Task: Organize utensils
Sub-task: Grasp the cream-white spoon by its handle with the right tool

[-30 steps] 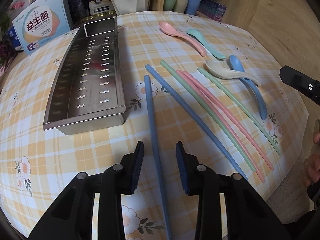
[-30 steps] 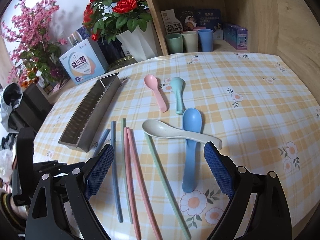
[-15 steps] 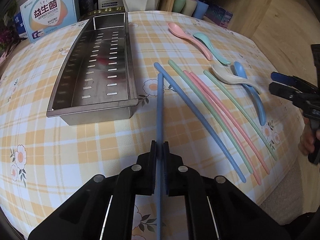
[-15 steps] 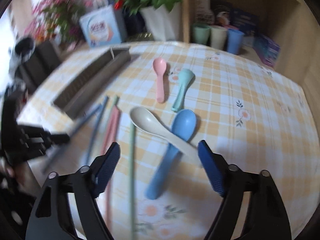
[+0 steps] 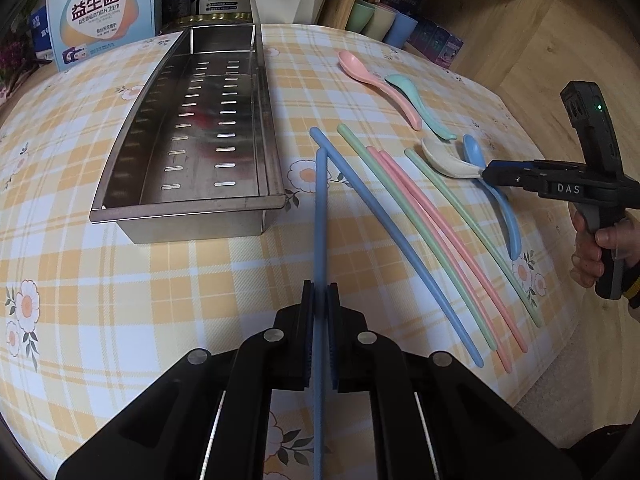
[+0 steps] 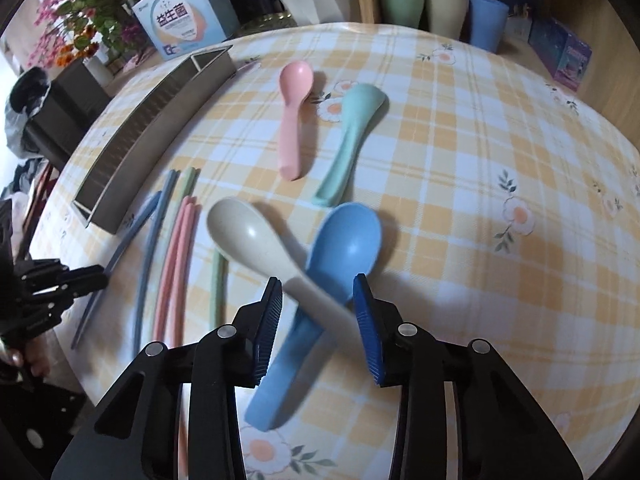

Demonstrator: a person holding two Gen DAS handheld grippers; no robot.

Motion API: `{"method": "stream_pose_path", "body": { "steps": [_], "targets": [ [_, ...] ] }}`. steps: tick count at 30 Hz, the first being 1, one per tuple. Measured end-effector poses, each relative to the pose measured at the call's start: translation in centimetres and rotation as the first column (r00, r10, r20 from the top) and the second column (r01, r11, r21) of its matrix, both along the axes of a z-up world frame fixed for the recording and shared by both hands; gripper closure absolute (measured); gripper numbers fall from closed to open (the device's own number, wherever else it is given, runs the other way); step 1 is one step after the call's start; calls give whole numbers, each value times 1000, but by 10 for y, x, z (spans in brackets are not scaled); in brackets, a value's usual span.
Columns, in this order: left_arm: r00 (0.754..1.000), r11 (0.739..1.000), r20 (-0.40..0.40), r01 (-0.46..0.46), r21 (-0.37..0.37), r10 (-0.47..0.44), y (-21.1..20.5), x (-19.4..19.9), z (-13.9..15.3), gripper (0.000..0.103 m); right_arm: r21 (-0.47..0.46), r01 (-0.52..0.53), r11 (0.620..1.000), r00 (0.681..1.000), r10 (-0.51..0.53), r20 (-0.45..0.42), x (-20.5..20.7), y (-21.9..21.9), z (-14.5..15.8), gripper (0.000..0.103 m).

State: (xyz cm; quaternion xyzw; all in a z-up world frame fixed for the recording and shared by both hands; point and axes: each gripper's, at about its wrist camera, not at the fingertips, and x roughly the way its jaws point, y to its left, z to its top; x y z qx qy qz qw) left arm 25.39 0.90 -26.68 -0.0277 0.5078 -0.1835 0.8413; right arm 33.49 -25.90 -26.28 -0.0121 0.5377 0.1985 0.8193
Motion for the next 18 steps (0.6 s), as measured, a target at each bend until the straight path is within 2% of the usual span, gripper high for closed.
{"method": "stream_pose_path", "body": {
  "steps": [4, 9, 12, 18],
  "targets": [
    [1000, 1000, 3, 1, 5, -1, 0, -1, 0, 96, -7, -34, 999, 999, 33, -31, -7, 10, 2, 68],
    [1000, 1000, 1, -2, -5, 2, 0, -1, 0, 96, 17, -53, 998, 996, 54, -71, -12, 18, 7, 77],
    [1000, 1000, 0, -5, -13, 5, 1, -2, 0, 96, 2, -64, 998, 994, 64, -94, -15, 30, 5, 88],
    [1000, 1000, 0, -5, -18, 5, 3, -2, 0, 96, 6, -40, 999, 992, 41, -122, -15, 47, 0, 89]
  ]
}}
